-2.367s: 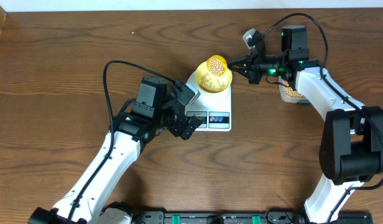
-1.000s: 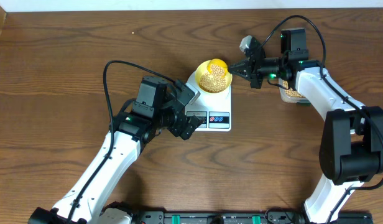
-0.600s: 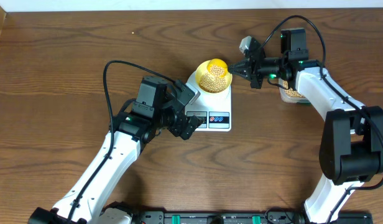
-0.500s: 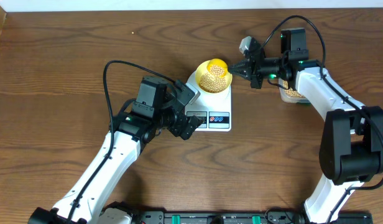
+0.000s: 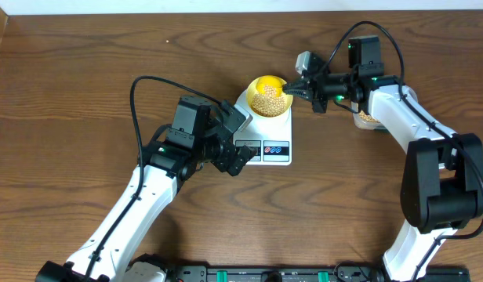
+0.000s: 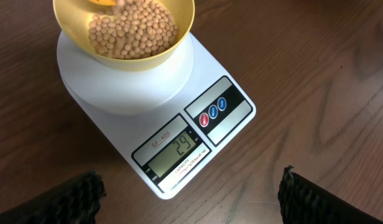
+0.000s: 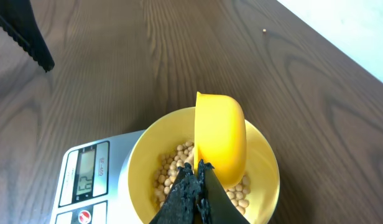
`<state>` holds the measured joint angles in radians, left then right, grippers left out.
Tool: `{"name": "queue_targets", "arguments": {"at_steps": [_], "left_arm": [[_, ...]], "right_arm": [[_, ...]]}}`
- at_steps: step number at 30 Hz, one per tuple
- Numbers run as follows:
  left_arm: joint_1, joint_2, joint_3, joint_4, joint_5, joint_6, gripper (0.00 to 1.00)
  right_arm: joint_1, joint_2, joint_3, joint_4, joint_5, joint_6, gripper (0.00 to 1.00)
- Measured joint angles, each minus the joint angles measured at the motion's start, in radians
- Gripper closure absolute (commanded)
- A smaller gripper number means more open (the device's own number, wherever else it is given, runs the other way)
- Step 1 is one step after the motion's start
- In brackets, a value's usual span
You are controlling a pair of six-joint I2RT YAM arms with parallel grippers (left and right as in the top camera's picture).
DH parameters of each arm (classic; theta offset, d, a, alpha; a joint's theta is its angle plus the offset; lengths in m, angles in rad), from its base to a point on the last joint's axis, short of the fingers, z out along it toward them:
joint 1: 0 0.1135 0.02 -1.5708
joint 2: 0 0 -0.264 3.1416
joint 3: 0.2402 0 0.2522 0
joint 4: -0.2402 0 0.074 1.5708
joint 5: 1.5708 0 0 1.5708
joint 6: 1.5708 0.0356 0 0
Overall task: Scoop item into bowl and weigh 50g on scale
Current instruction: 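Tilt the scoop to pour soybeans into the yellow bowl, right gripper, then move the empty scoop right back over the soybean tub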
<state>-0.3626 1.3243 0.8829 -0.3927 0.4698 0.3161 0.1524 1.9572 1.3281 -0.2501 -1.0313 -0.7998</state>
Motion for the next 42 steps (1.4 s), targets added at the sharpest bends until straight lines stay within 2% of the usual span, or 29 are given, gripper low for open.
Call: {"name": "queue_targets", "arguments": {"at_steps": [14, 25, 31, 39, 42], "left_arm": [[0.000, 0.000, 0.000, 0.000, 0.000, 0.000, 0.08], [0.000, 0.000, 0.000, 0.000, 0.000, 0.000, 0.08], [0.000, 0.000, 0.000, 0.000, 0.000, 0.000, 0.08], [0.000, 0.000, 0.000, 0.000, 0.000, 0.000, 0.08], [0.000, 0.000, -0.001, 0.000, 0.001, 0.000, 0.08]], "right_arm": [[0.000, 0.000, 0.000, 0.003, 0.000, -0.152, 0.99], [0.000, 0.000, 0.000, 0.014, 0.000, -0.156, 0.99], [0.000, 0.000, 0.000, 0.069, -0.003, 0.047, 0.99], [-0.013, 0.000, -0.002, 0.269, -0.047, 0.502, 0.99], [-0.045, 0.000, -0.006, 0.427, -0.087, 0.690, 0.99]]}}
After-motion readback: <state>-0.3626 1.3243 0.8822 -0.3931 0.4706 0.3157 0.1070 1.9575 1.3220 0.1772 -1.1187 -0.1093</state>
